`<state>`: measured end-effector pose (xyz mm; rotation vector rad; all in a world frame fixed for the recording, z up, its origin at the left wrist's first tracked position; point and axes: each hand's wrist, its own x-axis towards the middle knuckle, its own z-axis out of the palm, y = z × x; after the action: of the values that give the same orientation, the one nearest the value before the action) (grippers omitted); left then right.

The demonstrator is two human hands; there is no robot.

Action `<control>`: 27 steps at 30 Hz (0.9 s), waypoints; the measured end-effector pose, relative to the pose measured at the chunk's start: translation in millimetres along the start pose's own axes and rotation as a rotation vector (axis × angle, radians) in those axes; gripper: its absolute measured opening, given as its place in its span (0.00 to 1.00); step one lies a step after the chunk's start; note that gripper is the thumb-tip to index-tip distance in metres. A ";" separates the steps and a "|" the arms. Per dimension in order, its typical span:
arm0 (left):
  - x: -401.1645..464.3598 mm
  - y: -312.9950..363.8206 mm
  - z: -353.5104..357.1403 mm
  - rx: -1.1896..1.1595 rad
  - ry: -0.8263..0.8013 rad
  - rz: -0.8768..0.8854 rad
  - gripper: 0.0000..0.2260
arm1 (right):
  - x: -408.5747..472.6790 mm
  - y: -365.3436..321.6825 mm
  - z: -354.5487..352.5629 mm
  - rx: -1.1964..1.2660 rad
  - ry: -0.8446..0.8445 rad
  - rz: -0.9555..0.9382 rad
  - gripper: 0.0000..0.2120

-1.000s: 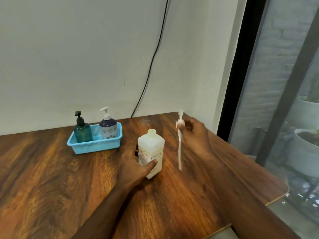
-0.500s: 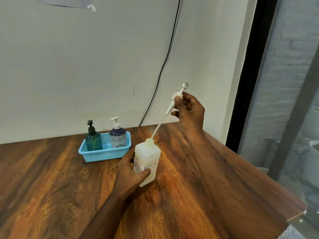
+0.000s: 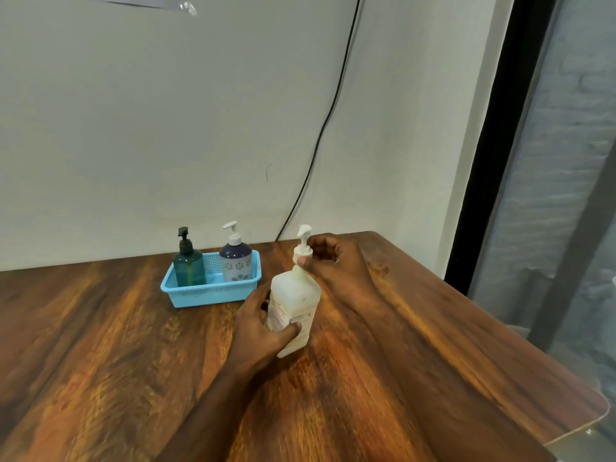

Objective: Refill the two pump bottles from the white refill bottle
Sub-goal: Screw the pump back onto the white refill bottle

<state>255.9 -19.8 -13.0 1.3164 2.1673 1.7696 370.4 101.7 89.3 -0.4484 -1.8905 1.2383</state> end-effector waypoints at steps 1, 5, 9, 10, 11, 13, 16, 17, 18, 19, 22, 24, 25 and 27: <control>0.1 0.0 -0.1 -0.003 0.001 0.008 0.33 | -2.6 2.4 1.1 -0.028 -0.023 -0.003 0.13; 0.0 -0.3 -0.6 -0.022 0.007 0.027 0.32 | -9.8 7.4 5.0 -0.051 -0.048 0.024 0.10; 0.4 -2.1 -0.4 -0.041 0.016 0.013 0.32 | -8.7 3.1 6.5 -0.016 -0.034 0.068 0.11; 0.7 -1.9 -0.8 -0.052 0.020 0.007 0.31 | -7.9 1.6 8.3 -0.005 -0.031 0.082 0.12; 0.9 -0.9 -1.0 -0.057 0.023 0.005 0.31 | -7.6 -1.2 10.8 -0.011 -0.025 0.098 0.15; 0.9 0.2 -1.1 -0.053 0.026 0.015 0.30 | -7.3 -4.2 17.5 -0.094 -0.030 0.129 0.21; 0.4 2.4 -1.6 -0.083 0.024 -0.006 0.28 | -7.6 1.0 24.9 -0.130 -0.107 0.151 0.31; 0.5 1.7 -2.2 -0.098 0.022 -0.014 0.28 | -8.9 1.3 25.2 -0.077 -0.138 0.147 0.32; 1.0 -0.1 -2.4 -0.106 0.020 -0.020 0.29 | -9.9 1.8 25.0 -0.002 -0.154 0.134 0.30; 1.1 -2.1 -3.2 -0.112 0.020 -0.030 0.30 | -11.8 0.3 25.1 0.085 -0.152 0.120 0.28; 2.3 -4.4 -5.7 -0.148 0.045 -0.062 0.29 | -15.5 1.7 25.9 0.225 -0.001 0.075 0.17; 2.3 -2.5 -7.5 -0.157 0.049 -0.075 0.29 | -16.2 6.6 26.9 0.179 0.173 0.055 0.10; 2.0 -1.3 -8.3 -0.159 0.045 -0.080 0.29 | -15.9 9.0 26.6 0.148 0.236 0.057 0.08; 2.0 -0.1 -9.6 -0.165 0.039 -0.090 0.29 | -12.9 12.5 26.2 0.124 0.258 0.055 0.08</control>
<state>249.5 -26.1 -8.9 1.1391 2.0136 1.9063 356.0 83.3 67.8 -0.5677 -1.5840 1.2608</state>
